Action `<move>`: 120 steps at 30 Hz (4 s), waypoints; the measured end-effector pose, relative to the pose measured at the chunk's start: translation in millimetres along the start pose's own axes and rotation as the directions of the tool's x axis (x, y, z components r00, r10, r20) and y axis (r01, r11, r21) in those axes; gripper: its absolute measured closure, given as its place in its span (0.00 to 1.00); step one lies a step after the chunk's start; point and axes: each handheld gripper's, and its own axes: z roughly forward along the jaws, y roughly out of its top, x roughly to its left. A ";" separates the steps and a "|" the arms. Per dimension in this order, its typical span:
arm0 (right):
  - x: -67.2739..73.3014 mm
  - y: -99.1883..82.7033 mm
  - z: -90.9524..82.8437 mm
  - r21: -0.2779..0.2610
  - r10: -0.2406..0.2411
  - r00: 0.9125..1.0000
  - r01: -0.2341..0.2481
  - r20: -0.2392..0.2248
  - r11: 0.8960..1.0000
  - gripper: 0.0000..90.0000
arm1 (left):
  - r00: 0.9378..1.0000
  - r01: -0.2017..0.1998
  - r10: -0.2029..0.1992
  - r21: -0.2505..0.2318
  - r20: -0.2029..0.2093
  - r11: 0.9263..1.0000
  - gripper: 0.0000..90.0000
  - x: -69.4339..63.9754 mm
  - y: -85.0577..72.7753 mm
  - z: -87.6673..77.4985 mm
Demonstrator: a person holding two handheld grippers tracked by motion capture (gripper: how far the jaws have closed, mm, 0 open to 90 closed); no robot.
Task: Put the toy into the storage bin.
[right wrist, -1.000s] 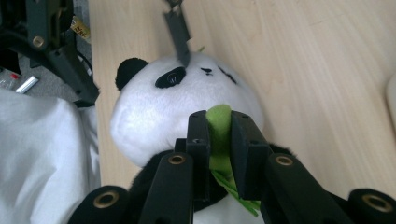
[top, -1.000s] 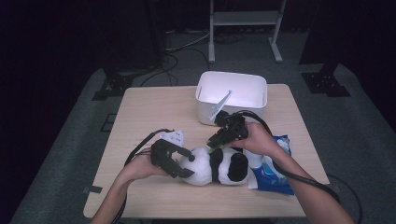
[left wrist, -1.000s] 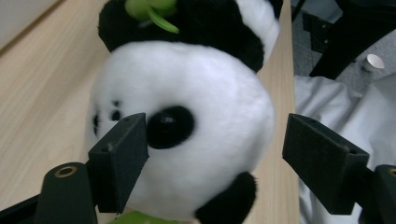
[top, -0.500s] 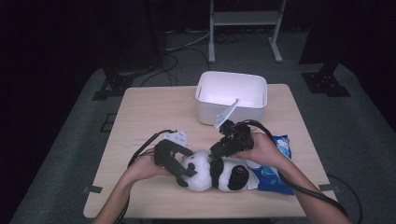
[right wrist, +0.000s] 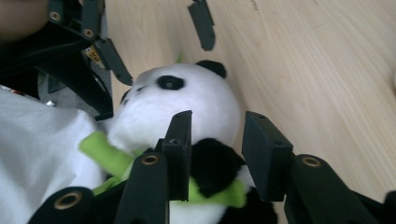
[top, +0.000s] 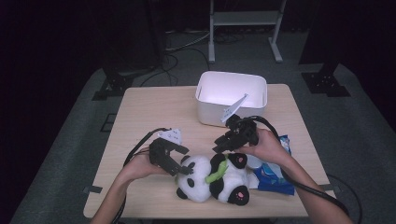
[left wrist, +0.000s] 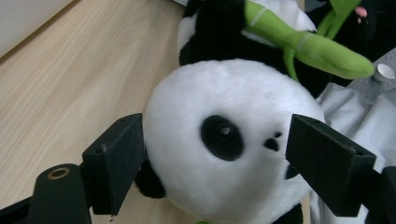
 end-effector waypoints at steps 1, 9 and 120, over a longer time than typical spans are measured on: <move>-1.9 -0.3 0.1 -0.003 -0.001 1.000 0.001 0.004 1.000 0.68 | 1.000 0.003 -0.003 -0.004 -0.004 1.000 0.20 0.1 -0.6 -1.6; -20.6 -5.3 -1.3 -0.019 0.035 0.999 -0.034 0.041 0.999 0.64 | 0.999 0.019 -0.020 -0.027 -0.026 0.999 0.20 3.9 -7.5 -11.9; -67.3 83.1 43.5 0.038 -0.078 0.996 0.077 0.040 0.996 0.93 | 0.972 0.174 -0.184 -0.078 -0.147 0.982 0.10 28.3 -62.0 -66.1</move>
